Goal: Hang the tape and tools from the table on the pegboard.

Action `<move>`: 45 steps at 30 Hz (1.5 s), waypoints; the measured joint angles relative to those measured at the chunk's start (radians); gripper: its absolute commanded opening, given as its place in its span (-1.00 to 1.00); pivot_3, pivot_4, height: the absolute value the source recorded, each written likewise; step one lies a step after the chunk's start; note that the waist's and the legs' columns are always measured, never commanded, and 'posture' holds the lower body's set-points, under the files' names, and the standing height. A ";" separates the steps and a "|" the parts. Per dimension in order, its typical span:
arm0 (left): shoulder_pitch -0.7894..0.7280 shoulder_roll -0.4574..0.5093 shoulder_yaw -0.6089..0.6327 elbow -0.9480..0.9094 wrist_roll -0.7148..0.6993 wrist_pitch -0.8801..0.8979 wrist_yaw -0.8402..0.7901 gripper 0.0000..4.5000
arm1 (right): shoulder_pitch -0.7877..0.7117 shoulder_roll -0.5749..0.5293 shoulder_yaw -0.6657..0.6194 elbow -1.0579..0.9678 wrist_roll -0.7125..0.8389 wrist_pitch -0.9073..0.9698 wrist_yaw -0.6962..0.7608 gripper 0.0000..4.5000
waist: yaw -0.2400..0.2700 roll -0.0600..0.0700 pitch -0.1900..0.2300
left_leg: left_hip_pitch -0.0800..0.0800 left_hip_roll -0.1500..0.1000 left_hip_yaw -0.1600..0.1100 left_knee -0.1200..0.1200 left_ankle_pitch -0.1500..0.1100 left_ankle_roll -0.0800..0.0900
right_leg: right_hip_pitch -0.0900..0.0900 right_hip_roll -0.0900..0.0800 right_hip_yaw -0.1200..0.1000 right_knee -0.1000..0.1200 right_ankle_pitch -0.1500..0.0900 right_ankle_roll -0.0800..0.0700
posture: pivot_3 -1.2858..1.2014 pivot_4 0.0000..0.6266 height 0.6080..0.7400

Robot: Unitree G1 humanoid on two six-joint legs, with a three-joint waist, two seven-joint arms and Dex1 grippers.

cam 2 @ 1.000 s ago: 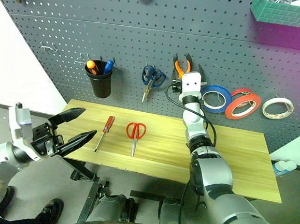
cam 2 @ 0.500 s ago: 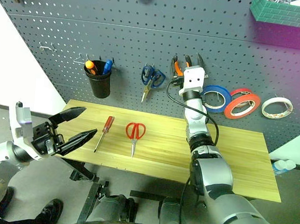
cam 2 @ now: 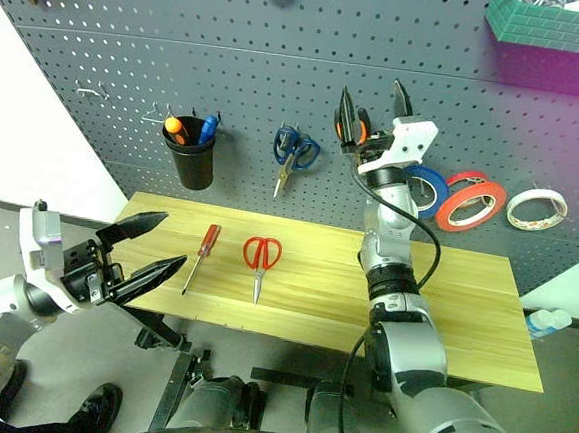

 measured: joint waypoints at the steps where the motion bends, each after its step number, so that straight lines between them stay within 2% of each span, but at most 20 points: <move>1: 0.000 0.000 0.000 0.003 0.001 -0.001 -0.003 1.00 | 0.012 -0.001 -0.002 -0.035 0.035 0.038 0.031 0.99 | 0.000 0.000 0.000 | 0.000 0.000 0.000 0.000 0.000 0.000 | 0.000 0.000 0.000 0.000 0.000 0.000 | 0.08 -0.86 1.00; 6: -0.012 -0.001 -0.004 0.030 0.010 -0.012 -0.026 1.00 | 0.109 -0.071 -0.003 -0.240 0.150 0.241 0.177 0.99 | 0.005 0.000 0.000 | -0.002 0.000 0.000 -0.003 0.000 0.000 | -0.002 -0.001 0.000 -0.003 0.000 0.000 | 0.06 -0.87 1.00; 11: -0.070 -0.004 -0.041 0.064 0.024 -0.016 -0.038 1.00 | 0.164 -0.201 -0.035 -0.397 0.209 0.408 0.238 0.99 | 0.004 0.000 0.000 | -0.008 0.000 0.000 -0.003 0.000 0.000 | -0.008 -0.002 0.000 -0.004 0.000 0.000 | 0.03 -0.88 1.00; 20: -0.206 -0.034 -0.129 0.169 0.081 -0.015 -0.035 1.00 | 0.399 -0.437 -0.039 -0.569 0.171 0.621 0.355 0.99 | -0.004 0.000 0.000 | -0.015 0.000 0.001 -0.001 -0.001 0.001 | -0.013 -0.002 -0.001 -0.005 0.000 0.000 | -0.03 -0.88 1.00; 26: -0.241 -0.067 -0.169 0.228 0.131 -0.015 -0.012 1.00 | 0.578 -0.614 -0.110 -0.662 0.273 0.731 0.588 0.99 | -0.002 0.000 0.000 | -0.015 0.001 0.001 0.004 -0.001 0.006 | -0.011 -0.003 -0.002 -0.005 0.000 0.000 | -0.07 -0.86 1.00; 30: -0.254 -0.095 -0.199 0.283 0.181 -0.016 0.024 1.00 | 0.620 -0.716 -0.193 -0.648 0.367 0.851 0.721 0.99 | -0.011 0.000 0.000 | -0.015 0.001 0.002 0.008 -0.003 0.005 | -0.009 -0.005 -0.003 -0.005 0.001 0.000 | -0.09 -0.85 1.00; 34: -0.270 -0.124 -0.240 0.325 0.226 -0.019 0.046 1.00 | 0.620 -0.754 -0.281 -0.589 0.374 0.847 0.791 0.99 | -0.031 -0.001 -0.001 | -0.015 0.001 0.003 0.009 -0.003 0.005 | -0.008 -0.013 -0.016 -0.006 0.003 0.000 | -0.10 -0.85 1.00; 37: -0.292 -0.141 -0.262 0.361 0.256 -0.029 0.052 1.00 | 0.623 -0.759 -0.330 -0.539 0.370 0.821 0.845 0.99 | -0.034 0.000 -0.001 | -0.015 0.002 0.003 0.009 -0.003 0.005 | -0.008 -0.014 -0.019 -0.006 0.003 0.001 | -0.11 -0.85 1.00; 45: -0.339 -0.185 -0.309 0.470 0.373 -0.061 0.119 1.00 | 0.721 -0.757 -0.338 -0.480 0.281 0.651 0.987 0.99 | -0.047 0.000 -0.001 | -0.015 0.002 0.003 0.010 -0.003 0.005 | -0.007 -0.014 -0.020 -0.006 0.004 0.002 | -0.13 -0.85 1.00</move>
